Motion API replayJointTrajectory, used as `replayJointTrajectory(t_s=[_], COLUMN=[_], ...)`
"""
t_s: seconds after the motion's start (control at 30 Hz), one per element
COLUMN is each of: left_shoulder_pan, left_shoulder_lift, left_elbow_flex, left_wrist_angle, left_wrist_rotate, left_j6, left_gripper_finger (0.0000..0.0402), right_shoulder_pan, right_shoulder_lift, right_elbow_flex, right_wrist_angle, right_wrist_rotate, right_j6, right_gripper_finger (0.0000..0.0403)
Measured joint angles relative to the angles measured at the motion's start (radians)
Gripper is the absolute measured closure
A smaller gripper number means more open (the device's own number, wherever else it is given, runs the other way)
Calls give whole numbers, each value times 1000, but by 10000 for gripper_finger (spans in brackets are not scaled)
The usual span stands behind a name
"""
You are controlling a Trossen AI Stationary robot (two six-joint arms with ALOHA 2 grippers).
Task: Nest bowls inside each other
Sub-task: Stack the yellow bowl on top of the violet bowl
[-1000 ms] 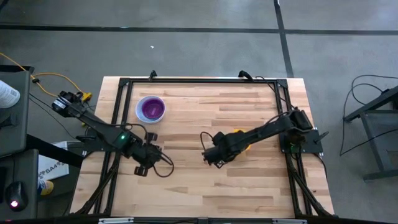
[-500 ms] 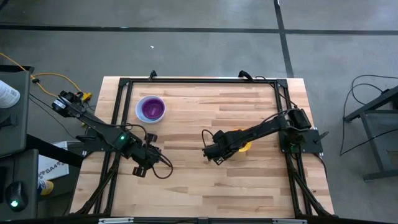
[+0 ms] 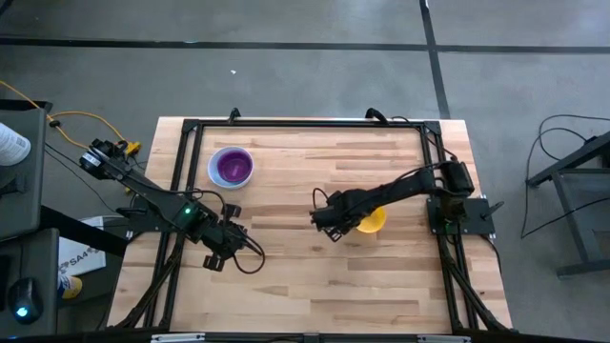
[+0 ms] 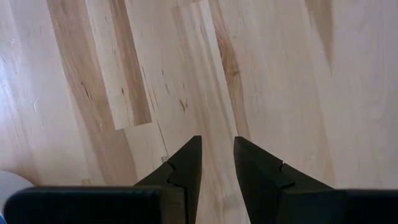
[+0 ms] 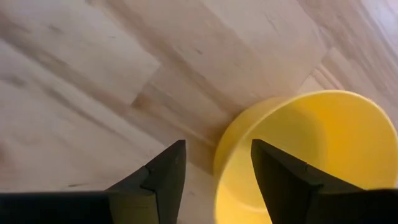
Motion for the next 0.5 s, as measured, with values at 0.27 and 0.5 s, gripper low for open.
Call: replayJointTrajectory(t_s=[0.27, 0.5], left_shoulder_pan=[0, 0], left_shoulder_lift=[0, 0], left_elbow_flex=[0, 0], left_wrist_angle=[0, 1], left_wrist_rotate=[1, 1], left_j6=[0, 0], left_gripper_finger=[309, 309], right_shoulder_pan=[-14, -14], right_shoulder_lift=[0, -3], right_elbow_flex=[-24, -24], right_wrist_angle=[7, 13], right_wrist_rotate=[-21, -29], right_j6=[3, 0], right_gripper_finger=[227, 245])
